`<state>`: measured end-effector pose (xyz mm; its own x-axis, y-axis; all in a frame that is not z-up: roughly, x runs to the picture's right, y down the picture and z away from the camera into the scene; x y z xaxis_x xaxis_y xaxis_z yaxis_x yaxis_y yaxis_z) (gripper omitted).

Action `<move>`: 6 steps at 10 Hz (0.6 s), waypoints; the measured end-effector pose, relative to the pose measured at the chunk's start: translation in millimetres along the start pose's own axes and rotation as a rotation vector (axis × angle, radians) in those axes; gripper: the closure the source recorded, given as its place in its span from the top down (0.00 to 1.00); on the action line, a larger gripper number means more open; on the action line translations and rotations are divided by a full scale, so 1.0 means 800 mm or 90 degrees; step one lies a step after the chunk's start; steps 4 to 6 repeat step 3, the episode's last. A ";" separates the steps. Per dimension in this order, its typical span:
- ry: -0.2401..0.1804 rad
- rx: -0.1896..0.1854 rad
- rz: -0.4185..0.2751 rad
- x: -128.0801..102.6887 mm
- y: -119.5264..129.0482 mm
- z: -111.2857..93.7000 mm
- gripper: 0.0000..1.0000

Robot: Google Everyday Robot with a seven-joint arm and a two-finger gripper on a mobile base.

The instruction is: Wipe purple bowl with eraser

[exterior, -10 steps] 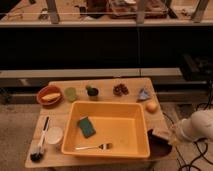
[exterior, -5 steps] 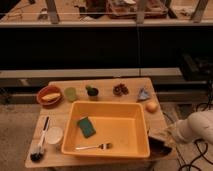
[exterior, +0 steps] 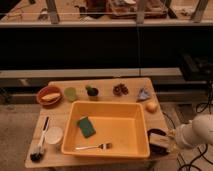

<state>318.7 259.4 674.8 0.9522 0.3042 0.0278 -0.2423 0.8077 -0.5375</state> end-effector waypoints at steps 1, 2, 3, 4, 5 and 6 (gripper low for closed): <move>0.003 -0.003 -0.001 0.008 0.004 -0.003 0.00; 0.004 -0.003 0.001 0.015 0.005 -0.005 0.00; 0.005 -0.003 0.004 0.020 0.006 -0.007 0.00; 0.005 -0.003 0.004 0.020 0.006 -0.007 0.00; 0.005 -0.003 0.004 0.020 0.006 -0.007 0.00; 0.005 -0.003 0.004 0.020 0.006 -0.007 0.00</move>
